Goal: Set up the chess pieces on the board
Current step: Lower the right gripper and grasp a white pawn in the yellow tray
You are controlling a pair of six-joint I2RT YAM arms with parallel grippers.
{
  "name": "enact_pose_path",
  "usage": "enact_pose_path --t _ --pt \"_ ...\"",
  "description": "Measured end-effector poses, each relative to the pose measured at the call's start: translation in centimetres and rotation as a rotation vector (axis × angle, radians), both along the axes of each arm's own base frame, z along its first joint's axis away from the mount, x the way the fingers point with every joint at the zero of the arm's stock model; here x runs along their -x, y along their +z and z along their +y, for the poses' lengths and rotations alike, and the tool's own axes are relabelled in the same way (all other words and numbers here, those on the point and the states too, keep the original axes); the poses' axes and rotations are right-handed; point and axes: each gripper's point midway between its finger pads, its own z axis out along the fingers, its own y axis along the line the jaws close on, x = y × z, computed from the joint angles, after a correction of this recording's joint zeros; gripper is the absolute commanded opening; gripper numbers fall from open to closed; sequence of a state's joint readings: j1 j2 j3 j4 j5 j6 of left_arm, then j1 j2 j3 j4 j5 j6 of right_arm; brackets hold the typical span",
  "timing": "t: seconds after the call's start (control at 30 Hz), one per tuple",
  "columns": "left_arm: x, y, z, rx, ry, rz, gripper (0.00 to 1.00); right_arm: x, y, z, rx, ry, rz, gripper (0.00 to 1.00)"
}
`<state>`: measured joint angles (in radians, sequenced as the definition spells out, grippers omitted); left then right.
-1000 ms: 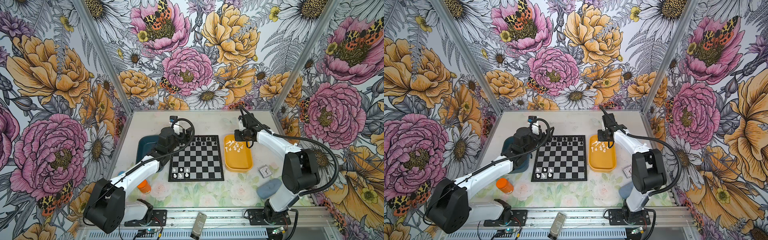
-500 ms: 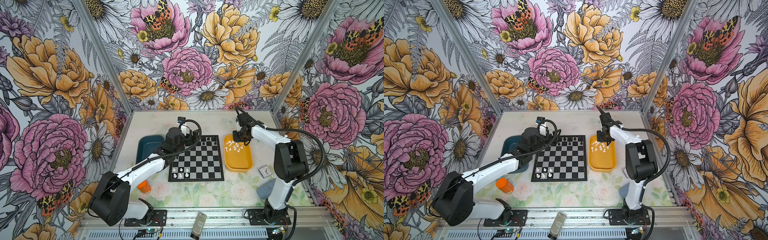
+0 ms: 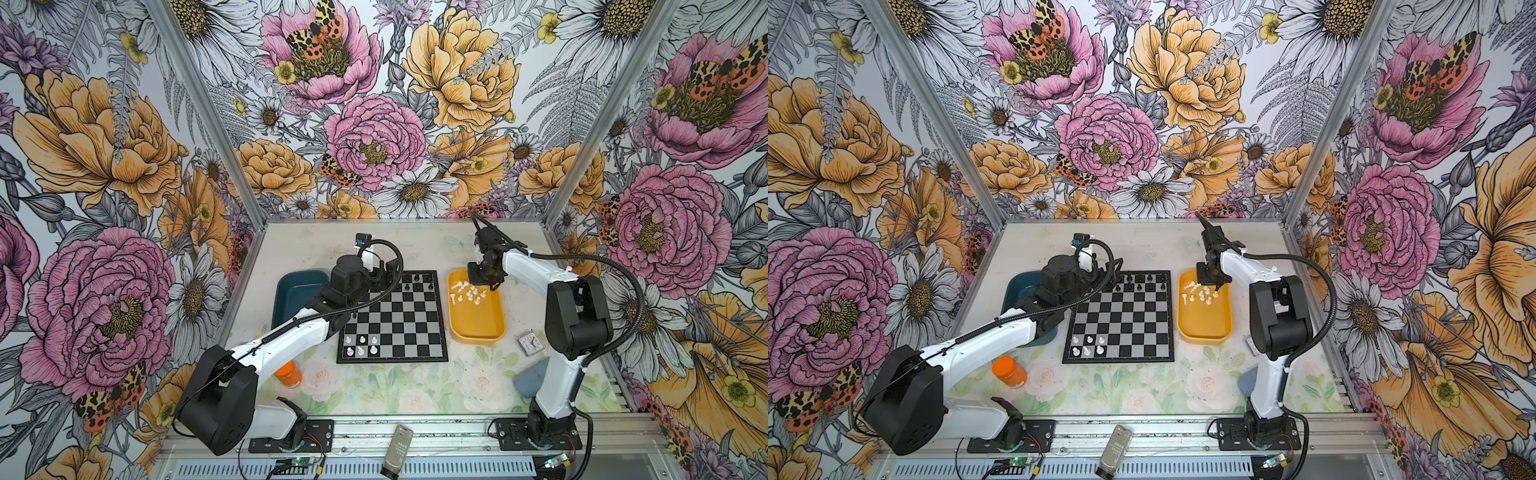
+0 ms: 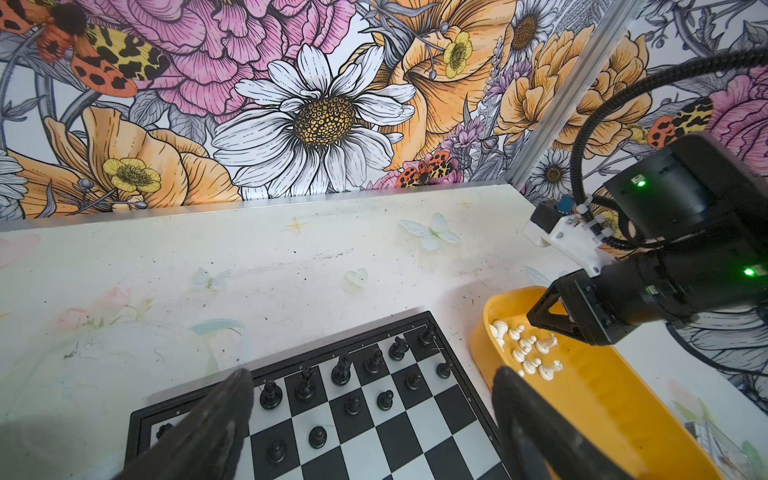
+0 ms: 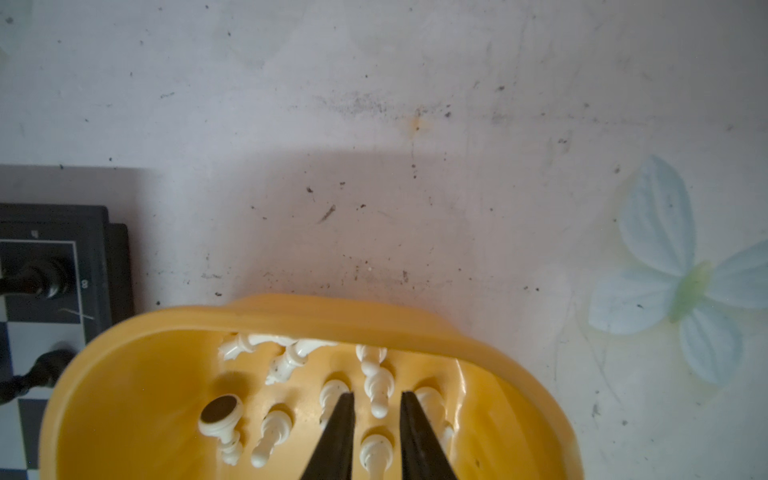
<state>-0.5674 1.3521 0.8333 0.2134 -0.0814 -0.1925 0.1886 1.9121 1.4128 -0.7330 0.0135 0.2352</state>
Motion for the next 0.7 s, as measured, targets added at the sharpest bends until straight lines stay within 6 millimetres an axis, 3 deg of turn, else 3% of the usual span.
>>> enact_pose_path --t 0.37,0.7 --pt "0.1 0.0 -0.2 0.000 -0.007 0.000 0.91 -0.3 -1.1 0.2 -0.003 0.002 0.025 0.21" --pt "0.1 0.0 -0.2 0.000 -0.007 0.000 0.91 -0.7 -0.9 0.3 -0.009 0.003 0.019 0.20"
